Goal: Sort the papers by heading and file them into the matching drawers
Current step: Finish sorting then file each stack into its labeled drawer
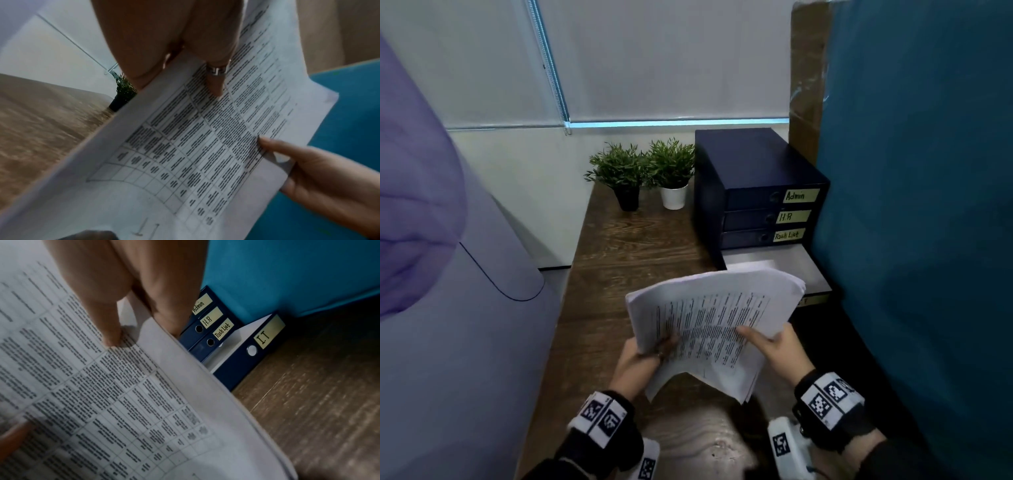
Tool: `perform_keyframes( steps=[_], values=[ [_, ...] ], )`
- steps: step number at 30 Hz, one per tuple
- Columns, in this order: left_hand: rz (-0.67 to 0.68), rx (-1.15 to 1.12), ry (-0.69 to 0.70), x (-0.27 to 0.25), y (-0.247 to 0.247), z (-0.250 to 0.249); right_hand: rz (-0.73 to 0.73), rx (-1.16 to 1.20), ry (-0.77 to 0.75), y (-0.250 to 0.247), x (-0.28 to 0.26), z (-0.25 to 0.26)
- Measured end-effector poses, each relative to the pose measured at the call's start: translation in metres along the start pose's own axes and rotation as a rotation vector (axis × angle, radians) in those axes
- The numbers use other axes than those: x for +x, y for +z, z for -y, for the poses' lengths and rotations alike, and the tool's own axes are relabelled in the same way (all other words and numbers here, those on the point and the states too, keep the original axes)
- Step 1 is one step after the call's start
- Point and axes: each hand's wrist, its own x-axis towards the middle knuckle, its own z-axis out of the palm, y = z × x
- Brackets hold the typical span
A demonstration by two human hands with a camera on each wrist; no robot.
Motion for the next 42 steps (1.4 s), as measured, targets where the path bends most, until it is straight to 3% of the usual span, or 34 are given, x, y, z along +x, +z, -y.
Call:
perform_keyframes(
  steps=[5, 8, 10, 12, 14, 16, 19, 21, 23, 25, 29, 31, 34, 37, 42],
  values=[
    [-0.042, -0.073, 0.099, -0.008, 0.004, -0.012, -0.003, 0.079, -0.002, -0.004, 0.0, 0.007],
    [-0.076, 0.107, 0.009, -0.009, 0.001, 0.001, 0.05, -0.026, 0.074, -0.001, -0.004, 0.003],
    [-0.16, 0.227, -0.021, -0.006, -0.005, 0.005, -0.069, -0.025, 0.071, -0.004, -0.003, 0.008],
    [-0.224, 0.417, 0.087, -0.003, -0.012, -0.005, -0.299, -0.192, -0.099, -0.014, 0.003, 0.026],
    [-0.111, 0.645, 0.307, -0.003, -0.018, -0.025, -0.399, -0.451, -0.339, -0.025, 0.007, 0.055],
    [0.08, 0.805, 0.472, -0.004, -0.017, -0.044, -0.217, -0.657, -0.47, -0.027, 0.012, 0.087],
    [0.246, 0.949, 0.467, 0.0, -0.018, -0.055, 0.243, -0.713, -0.26, -0.031, 0.025, 0.097],
    [0.229, 0.969, 0.375, 0.003, -0.032, -0.056, 0.291, -0.531, -0.096, -0.038, 0.031, 0.085],
    [0.145, 0.998, 0.272, 0.006, -0.059, -0.053, 0.222, -0.312, 0.002, -0.048, 0.03, 0.067],
    [0.049, 0.81, 0.187, 0.006, -0.081, -0.045, 0.145, -0.174, 0.026, -0.057, 0.024, 0.055],
    [-0.233, 0.051, 0.139, 0.004, -0.088, -0.029, 0.013, 0.03, 0.012, -0.063, 0.014, 0.039],
    [-0.219, -0.095, 0.09, 0.007, -0.079, -0.023, -0.067, 0.094, -0.005, -0.06, 0.009, 0.032],
    [-0.129, -0.041, 0.092, 0.008, -0.063, -0.018, -0.125, 0.14, -0.016, -0.052, 0.0, 0.019],
    [-0.178, -0.001, 0.068, 0.01, -0.062, -0.002, -0.174, 0.158, 0.031, -0.047, -0.012, -0.007],
    [-0.13, 0.141, -0.106, 0.004, -0.059, 0.039, -0.049, 0.071, 0.186, -0.043, -0.029, -0.05]
  ],
)
